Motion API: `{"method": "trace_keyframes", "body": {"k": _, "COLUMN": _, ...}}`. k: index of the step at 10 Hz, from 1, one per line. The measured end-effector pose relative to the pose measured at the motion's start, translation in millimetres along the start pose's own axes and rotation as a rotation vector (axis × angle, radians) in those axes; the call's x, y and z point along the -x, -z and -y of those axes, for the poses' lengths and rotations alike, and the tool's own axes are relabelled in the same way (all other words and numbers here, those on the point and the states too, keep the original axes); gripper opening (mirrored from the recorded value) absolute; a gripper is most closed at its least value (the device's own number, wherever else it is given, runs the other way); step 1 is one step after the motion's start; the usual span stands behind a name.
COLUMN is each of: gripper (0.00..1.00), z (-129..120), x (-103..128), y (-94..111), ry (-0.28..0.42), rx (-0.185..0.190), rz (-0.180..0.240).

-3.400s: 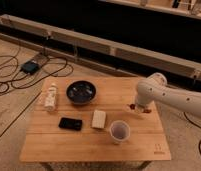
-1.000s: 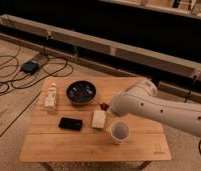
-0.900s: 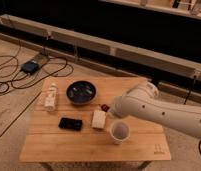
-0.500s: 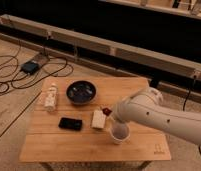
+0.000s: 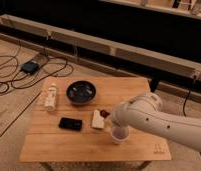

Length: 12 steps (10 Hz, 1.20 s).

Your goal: Place the pepper in the ceramic cup

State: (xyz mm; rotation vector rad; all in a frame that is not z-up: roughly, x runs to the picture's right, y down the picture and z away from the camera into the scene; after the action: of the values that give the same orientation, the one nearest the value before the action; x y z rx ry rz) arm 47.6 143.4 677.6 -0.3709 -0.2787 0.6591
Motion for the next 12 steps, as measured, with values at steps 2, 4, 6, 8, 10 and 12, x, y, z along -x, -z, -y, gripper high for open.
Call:
{"method": "trace_keyframes", "body": {"k": 2, "gripper": 0.00, "z": -3.5, "x": -5.9, "y": -2.6, "ry": -0.020, "rx": 0.002, "rz": 0.012}}
{"method": "trace_keyframes", "body": {"k": 4, "gripper": 0.00, "z": -7.2, "x": -14.4, "y": -4.0, "ry": -0.047, "rx": 0.004, "rz": 0.020}}
{"method": "trace_keyframes", "body": {"k": 6, "gripper": 0.03, "z": -9.9, "x": -22.5, "y": -4.7, "ry": -0.073, "rx": 0.004, "rz": 0.029}}
{"method": "trace_keyframes", "body": {"k": 8, "gripper": 0.21, "z": -10.5, "x": -30.9, "y": -4.0, "ry": -0.101, "rx": -0.003, "rz": 0.038}}
{"method": "trace_keyframes", "body": {"k": 10, "gripper": 0.43, "z": -10.1, "x": -37.5, "y": -1.7, "ry": -0.123, "rx": -0.015, "rz": 0.045}}
{"method": "trace_keyframes", "body": {"k": 12, "gripper": 0.63, "z": -10.7, "x": -43.4, "y": -0.7, "ry": -0.137, "rx": -0.022, "rz": 0.046}}
